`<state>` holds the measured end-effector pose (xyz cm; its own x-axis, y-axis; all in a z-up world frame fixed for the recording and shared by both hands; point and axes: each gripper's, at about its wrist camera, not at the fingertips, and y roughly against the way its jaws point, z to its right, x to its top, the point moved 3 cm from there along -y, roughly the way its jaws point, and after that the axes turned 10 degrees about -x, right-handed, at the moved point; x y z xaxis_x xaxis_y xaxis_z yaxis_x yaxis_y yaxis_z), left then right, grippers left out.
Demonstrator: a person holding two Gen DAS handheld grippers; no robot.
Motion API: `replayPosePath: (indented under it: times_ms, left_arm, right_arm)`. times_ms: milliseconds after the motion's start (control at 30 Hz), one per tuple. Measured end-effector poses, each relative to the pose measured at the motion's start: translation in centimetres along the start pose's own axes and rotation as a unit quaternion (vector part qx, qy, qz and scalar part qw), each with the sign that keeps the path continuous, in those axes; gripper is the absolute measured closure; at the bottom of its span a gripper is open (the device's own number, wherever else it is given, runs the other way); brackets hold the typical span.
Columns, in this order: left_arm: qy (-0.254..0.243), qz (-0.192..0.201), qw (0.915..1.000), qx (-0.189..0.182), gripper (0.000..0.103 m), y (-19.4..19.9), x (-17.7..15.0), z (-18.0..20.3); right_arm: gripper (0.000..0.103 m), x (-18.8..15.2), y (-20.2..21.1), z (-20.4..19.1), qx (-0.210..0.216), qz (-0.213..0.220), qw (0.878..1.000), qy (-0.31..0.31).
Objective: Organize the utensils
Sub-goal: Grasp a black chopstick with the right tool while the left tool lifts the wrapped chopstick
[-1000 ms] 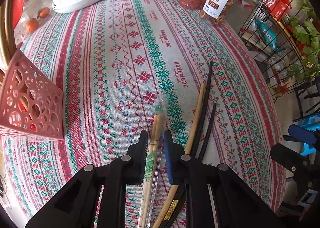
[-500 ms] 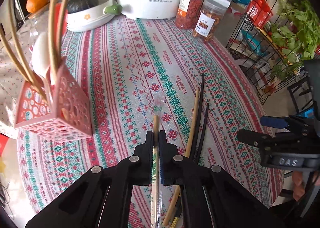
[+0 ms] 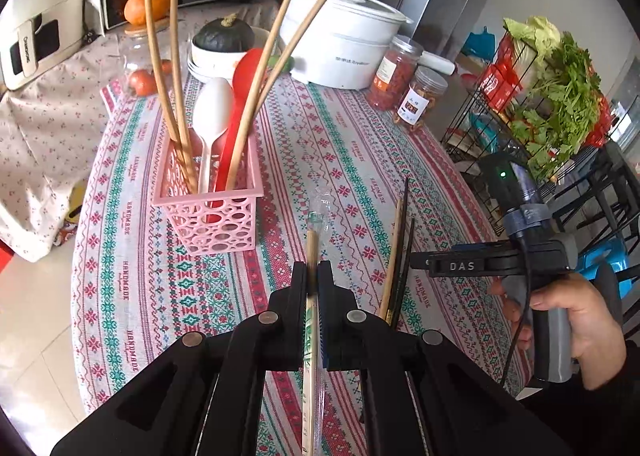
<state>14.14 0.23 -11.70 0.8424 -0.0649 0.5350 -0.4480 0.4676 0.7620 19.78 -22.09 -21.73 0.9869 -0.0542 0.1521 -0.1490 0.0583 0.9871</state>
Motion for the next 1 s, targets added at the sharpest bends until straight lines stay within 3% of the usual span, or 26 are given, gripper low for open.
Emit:
replayPosePath:
  times_ms: [267,467,533,600,733,833,1000]
  left_arm:
    - [0.004,0.014,0.9999,-0.005,0.098,1.6,0.1,-0.6]
    - [0.013,0.018,0.9998,-0.003,0.098,1.9,-0.1,-1.2]
    - [0.015,0.021,0.9997,-0.002,0.098,2.0,-0.1,-1.4]
    - [0.016,0.024,0.9996,-0.001,0.098,2.1,0.0,-1.4]
    - [0.020,0.029,0.9994,0.001,0.098,2.2,0.1,-1.7]
    - [0.024,0.039,0.9989,0.002,0.098,2.7,0.2,-1.9]
    - [0.023,0.065,0.9976,0.006,0.098,4.0,0.6,-2.2]
  right_arm:
    - [0.024,-0.1,-0.5,-2.5,-0.062,0.015,0.997,0.032]
    - [0.052,-0.5,0.3,-3.6,-0.050,0.028,0.998,0.036]
    - [0.072,-0.5,0.5,-3.7,-0.044,0.032,0.998,0.036]
    - [0.083,-0.5,0.8,-3.6,-0.035,0.036,0.998,0.033]
    - [0.089,-0.1,0.8,-3.0,-0.009,0.046,0.999,0.020]
    - [0.096,0.2,0.8,-2.3,0.034,0.049,0.998,-0.002]
    - [0.098,0.1,2.5,-1.3,0.051,0.075,0.996,-0.015]
